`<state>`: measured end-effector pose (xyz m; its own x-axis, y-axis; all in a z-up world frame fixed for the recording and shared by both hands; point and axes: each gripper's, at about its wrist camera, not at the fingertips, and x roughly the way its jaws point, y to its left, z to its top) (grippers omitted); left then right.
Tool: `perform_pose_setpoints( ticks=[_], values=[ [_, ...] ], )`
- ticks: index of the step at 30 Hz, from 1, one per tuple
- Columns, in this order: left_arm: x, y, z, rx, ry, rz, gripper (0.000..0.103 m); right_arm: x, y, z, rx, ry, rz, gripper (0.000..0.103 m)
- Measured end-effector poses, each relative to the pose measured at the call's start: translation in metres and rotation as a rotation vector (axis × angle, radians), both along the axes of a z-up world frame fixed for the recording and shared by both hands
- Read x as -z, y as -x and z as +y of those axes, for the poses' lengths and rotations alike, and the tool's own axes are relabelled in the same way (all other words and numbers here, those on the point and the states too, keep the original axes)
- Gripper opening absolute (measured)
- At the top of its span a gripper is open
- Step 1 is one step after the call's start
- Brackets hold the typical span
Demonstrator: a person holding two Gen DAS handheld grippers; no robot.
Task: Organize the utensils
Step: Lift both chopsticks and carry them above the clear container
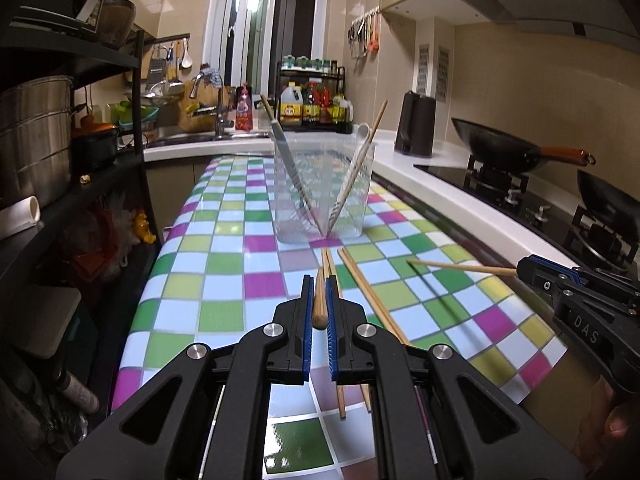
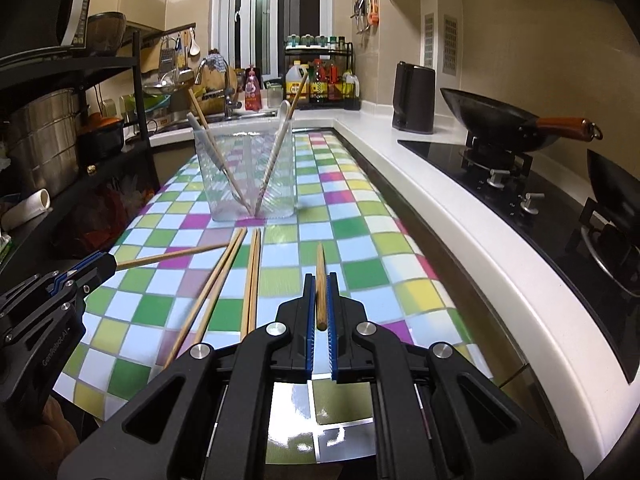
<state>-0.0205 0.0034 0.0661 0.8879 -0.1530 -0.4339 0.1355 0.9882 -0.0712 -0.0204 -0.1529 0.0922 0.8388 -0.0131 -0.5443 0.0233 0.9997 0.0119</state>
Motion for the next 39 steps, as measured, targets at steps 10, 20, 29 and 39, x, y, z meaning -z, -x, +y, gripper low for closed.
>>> perform_pose_setpoints(
  ticks=[10, 20, 29, 39],
  values=[
    [-0.019, 0.003, 0.001, -0.004, 0.006, -0.064, 0.006, -0.033, 0.006, 0.000, -0.017, 0.011, -0.083, 0.005],
    [-0.044, 0.004, 0.006, 0.000, 0.027, -0.105, 0.006, -0.061, 0.003, 0.004, -0.037, 0.006, -0.134, 0.005],
    [-0.070, -0.015, 0.023, 0.046, 0.087, -0.089, 0.006, -0.082, -0.021, 0.007, -0.069, -0.029, -0.188, 0.005],
    [-0.099, -0.057, 0.031, 0.064, 0.104, -0.010, 0.006, -0.104, -0.069, 0.005, -0.119, -0.086, -0.209, 0.005]
  ],
)
